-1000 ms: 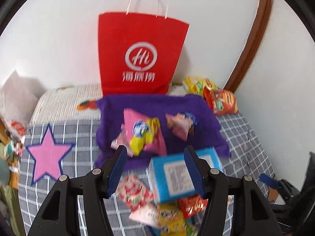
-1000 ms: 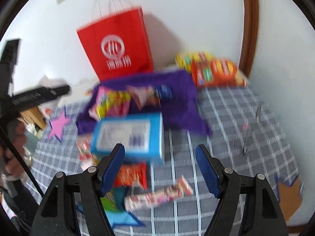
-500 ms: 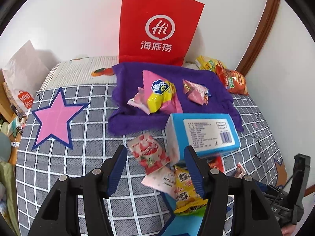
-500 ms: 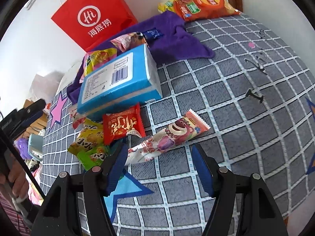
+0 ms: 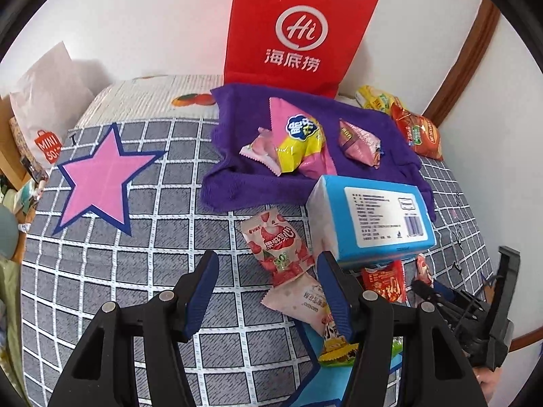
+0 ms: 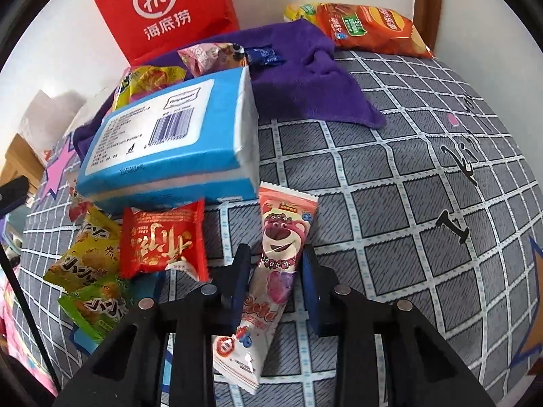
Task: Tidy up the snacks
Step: 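Grasp the pink Lotso candy stick with the right tool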
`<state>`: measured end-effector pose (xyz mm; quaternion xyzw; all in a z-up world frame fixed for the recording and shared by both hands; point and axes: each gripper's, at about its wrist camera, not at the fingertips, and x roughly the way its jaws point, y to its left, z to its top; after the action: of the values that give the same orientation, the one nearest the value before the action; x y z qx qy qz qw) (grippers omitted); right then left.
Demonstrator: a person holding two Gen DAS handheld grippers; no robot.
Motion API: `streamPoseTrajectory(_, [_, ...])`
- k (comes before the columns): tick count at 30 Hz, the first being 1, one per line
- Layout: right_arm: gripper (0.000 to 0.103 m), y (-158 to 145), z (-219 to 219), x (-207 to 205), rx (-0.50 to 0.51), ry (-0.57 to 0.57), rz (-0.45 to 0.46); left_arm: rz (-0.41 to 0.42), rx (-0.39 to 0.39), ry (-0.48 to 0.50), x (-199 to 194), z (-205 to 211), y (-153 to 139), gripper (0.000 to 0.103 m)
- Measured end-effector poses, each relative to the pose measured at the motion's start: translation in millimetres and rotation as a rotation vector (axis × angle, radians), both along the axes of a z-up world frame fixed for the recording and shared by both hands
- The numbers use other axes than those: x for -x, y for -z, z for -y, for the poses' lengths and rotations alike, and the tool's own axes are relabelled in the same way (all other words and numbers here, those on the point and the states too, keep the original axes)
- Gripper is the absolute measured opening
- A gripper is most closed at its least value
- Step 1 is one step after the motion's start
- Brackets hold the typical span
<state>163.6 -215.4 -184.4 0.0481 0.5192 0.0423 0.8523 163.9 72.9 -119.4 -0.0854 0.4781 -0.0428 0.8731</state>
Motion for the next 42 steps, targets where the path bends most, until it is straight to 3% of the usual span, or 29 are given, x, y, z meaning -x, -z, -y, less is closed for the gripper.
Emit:
streamPoseTrajectory(9, [0.029,2.1,8.5,7.7,0.003,-0.049,0.093,-0.067,0.029,-0.009,-26.0,11.4,32.3,0.058])
streamPoseTrajectory(17, [0.033,8.6,-4.4,5.5,0.122,-0.086,0.195,-0.105,0.081,-0.009,-42.5,10.1,58.1,0.058])
streamPoseTrajectory(21, [0.034,7.9,3.0,3.2,0.073,-0.082,0.195,-0.114,0.078,-0.002,-48.9,12.4,68.7,0.056])
streamPoseTrajectory(25, [0.034,7.3,11.1,4.2,0.017,-0.076,0.197,-0.085,0.079,0.002,-49.3,13.6,69.5,0.046])
streamPoseTrajectory(29, [0.034,7.3,8.6,4.7,0.038,-0.079,0.197,-0.084,0.104,0.0,-50.4,10.3,69.1,0.041])
streamPoseTrajectory(34, [0.034,8.4,4.1,5.2,0.062,-0.082,0.198,-0.091,0.159,-0.016,-44.3,-2.9,65.6,0.037])
streamPoseTrajectory(39, [0.034,8.8,7.5,5.5,0.037,-0.078,0.198,-0.071,0.149,-0.023,-31.8,-9.8,56.1,0.035])
streamPoseTrajectory(42, [0.026,8.6,7.2,6.6,0.054,-0.066,0.199,-0.064,0.148,-0.018,-24.0,-9.7,48.9,0.034])
